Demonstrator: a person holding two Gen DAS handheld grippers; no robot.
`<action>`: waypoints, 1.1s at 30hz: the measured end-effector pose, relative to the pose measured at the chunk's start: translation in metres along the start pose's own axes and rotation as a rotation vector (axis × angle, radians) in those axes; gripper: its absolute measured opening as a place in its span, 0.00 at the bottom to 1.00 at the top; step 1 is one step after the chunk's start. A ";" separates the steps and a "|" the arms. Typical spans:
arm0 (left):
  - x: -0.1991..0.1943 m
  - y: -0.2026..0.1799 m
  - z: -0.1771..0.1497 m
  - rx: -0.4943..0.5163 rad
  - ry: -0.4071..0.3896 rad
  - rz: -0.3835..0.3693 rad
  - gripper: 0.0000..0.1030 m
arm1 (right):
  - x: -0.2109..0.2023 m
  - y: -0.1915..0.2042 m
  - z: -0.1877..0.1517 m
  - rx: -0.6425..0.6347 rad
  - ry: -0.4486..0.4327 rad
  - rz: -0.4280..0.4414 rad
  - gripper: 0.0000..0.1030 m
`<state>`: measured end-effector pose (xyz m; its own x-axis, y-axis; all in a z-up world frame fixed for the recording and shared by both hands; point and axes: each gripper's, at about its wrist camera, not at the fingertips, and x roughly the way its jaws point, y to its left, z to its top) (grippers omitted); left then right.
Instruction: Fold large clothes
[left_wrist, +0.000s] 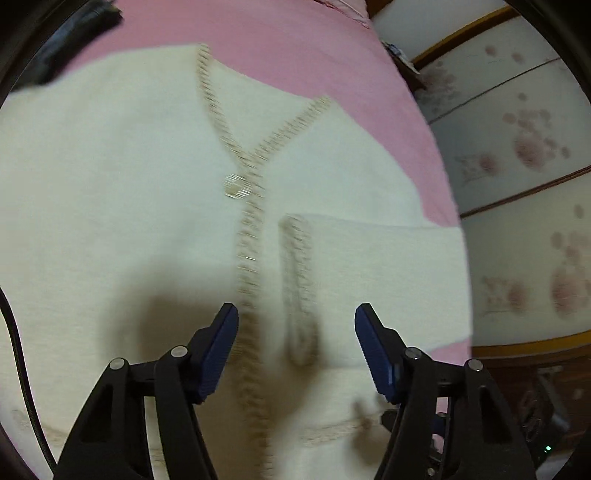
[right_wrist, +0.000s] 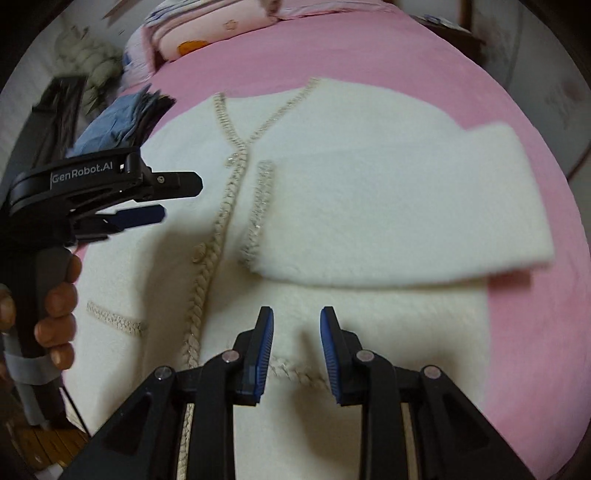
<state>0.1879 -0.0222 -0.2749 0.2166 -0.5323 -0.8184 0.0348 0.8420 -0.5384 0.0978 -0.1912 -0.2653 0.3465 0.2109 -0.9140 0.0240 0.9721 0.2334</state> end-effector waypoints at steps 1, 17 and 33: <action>0.007 -0.003 -0.004 0.003 0.020 -0.040 0.62 | -0.001 -0.004 -0.003 0.021 -0.001 0.001 0.25; 0.073 -0.009 0.002 -0.102 0.162 -0.037 0.13 | -0.010 -0.054 -0.008 0.196 -0.013 -0.037 0.25; -0.093 0.025 0.087 0.093 -0.311 0.272 0.15 | -0.001 -0.092 0.023 0.194 -0.086 -0.227 0.35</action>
<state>0.2531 0.0563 -0.1949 0.5137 -0.2500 -0.8208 0.0207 0.9600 -0.2794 0.1170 -0.2832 -0.2779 0.3893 -0.0269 -0.9207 0.2858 0.9538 0.0930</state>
